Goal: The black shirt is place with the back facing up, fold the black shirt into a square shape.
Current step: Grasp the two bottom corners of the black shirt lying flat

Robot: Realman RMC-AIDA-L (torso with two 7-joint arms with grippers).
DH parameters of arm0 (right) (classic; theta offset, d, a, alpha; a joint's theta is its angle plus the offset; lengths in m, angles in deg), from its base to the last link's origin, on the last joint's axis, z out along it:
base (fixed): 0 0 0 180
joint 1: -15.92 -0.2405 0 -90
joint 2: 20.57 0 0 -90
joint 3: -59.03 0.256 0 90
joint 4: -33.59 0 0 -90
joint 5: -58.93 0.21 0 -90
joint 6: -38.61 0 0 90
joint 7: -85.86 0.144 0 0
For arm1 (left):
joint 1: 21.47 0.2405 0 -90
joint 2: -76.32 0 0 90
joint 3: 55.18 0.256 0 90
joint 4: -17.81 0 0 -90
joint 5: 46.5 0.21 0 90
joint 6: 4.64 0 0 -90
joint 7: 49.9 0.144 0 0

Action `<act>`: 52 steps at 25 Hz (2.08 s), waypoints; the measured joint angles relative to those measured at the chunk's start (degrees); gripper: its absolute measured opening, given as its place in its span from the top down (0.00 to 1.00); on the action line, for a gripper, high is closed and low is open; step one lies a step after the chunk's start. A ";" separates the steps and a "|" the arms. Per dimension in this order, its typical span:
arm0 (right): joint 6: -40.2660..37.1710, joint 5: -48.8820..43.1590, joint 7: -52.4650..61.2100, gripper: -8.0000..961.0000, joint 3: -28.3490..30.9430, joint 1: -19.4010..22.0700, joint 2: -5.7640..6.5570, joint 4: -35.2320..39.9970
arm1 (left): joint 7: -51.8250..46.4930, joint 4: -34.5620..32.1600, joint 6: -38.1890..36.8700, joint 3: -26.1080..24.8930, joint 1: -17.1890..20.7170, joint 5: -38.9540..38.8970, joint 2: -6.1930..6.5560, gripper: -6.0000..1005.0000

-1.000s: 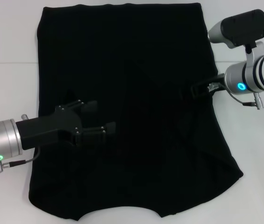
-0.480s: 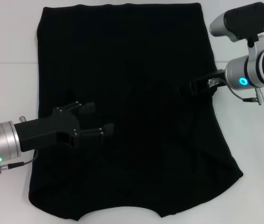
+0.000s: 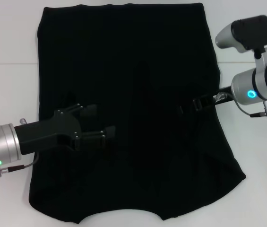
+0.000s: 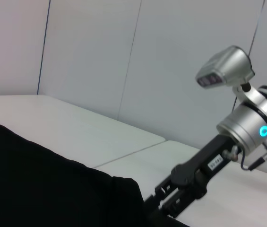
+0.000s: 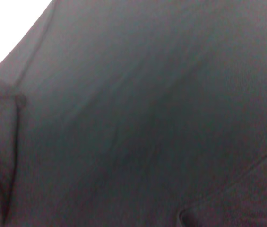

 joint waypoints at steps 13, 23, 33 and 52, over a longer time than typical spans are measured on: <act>4.87 2.08 -0.30 0.30 -0.08 -1.56 -1.62 -6.61 | 0.07 -0.22 -0.01 0.00 -0.26 0.00 0.07 0.07; -5.55 13.63 -4.47 0.30 0.19 -1.42 -1.45 -6.21 | 0.97 -0.42 0.33 -2.33 0.06 0.10 0.46 0.07; -8.12 18.21 -15.15 0.30 0.65 1.62 -1.48 -4.97 | -1.56 -6.18 -10.10 -4.51 5.65 0.84 0.95 0.07; -8.76 33.67 -33.00 0.30 0.54 6.14 -1.74 -5.75 | 1.71 -18.20 -6.59 -1.80 11.94 15.96 -1.19 0.07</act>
